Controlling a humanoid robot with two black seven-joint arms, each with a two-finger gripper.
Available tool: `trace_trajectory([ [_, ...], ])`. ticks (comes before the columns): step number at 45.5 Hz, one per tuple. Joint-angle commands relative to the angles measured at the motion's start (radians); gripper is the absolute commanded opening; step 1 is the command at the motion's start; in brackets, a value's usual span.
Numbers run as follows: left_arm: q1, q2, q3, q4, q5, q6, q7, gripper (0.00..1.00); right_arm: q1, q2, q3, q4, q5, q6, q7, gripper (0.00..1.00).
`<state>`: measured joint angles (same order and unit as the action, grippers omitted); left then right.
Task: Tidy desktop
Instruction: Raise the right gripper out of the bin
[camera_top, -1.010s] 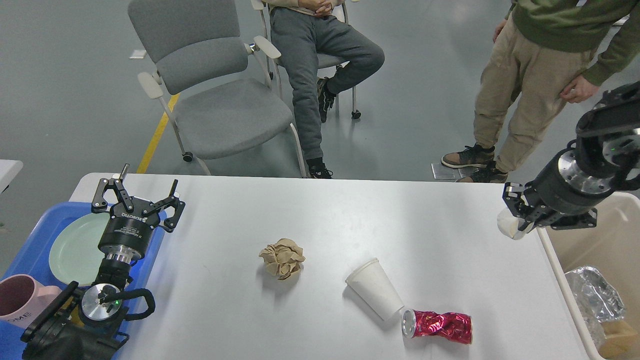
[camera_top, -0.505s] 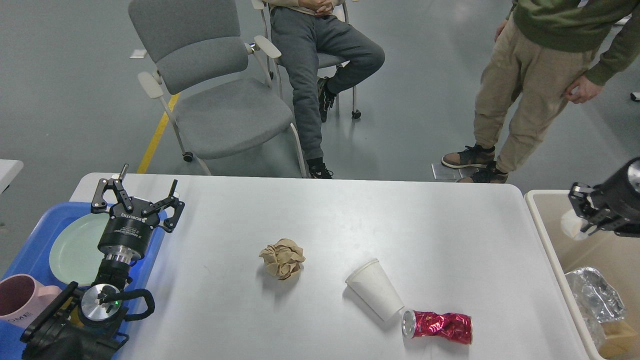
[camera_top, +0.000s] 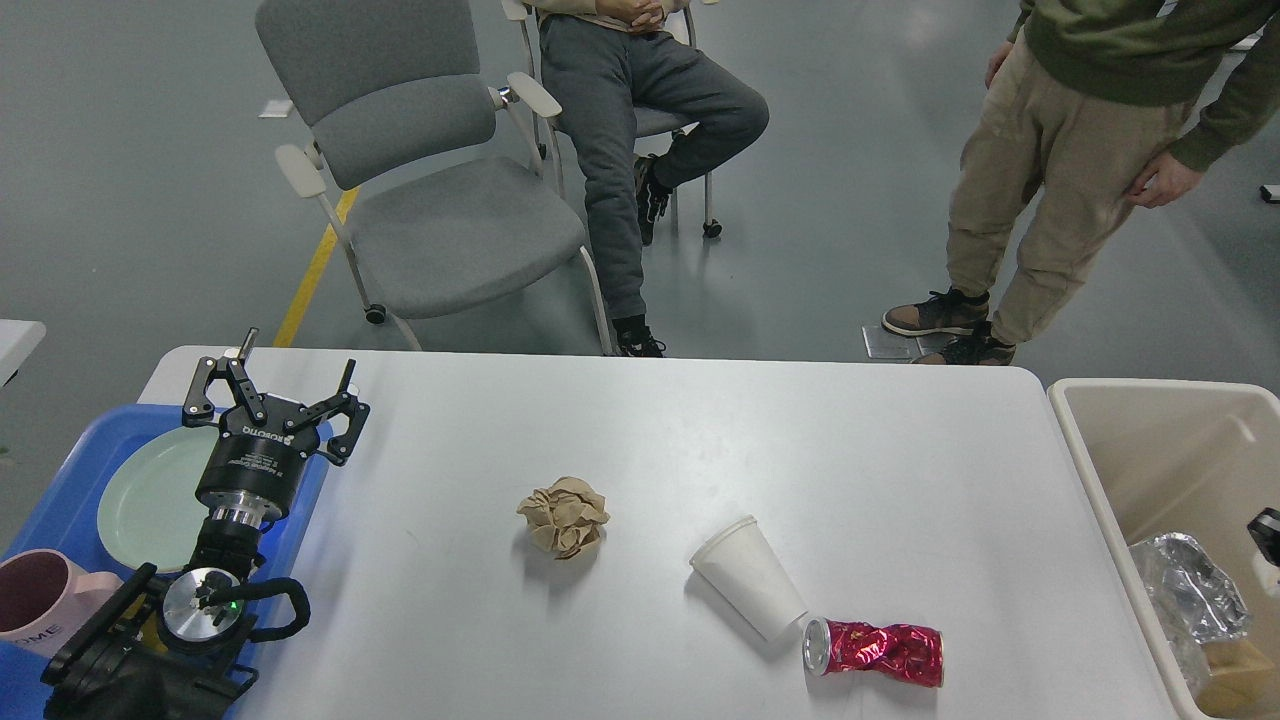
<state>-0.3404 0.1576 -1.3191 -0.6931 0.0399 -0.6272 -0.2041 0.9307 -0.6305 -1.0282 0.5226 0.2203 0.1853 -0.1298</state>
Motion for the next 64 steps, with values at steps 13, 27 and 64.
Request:
trace_trajectory([
  [13,0.0,0.0,0.0,0.0,0.0,0.0,0.0,0.97,-0.421,0.272,0.137,-0.449,0.011,-0.135,-0.002,0.0],
  [27,0.0,0.0,0.0,0.0,0.0,0.0,0.0,0.97,-0.425,0.279,0.14,-0.447,0.01,-0.144,-0.004,0.25],
  [64,-0.002,0.0,0.0,0.0,0.0,0.0,0.002,0.97,-0.051,0.095,0.082,-0.103,-0.148,-0.138,-0.004,1.0],
])
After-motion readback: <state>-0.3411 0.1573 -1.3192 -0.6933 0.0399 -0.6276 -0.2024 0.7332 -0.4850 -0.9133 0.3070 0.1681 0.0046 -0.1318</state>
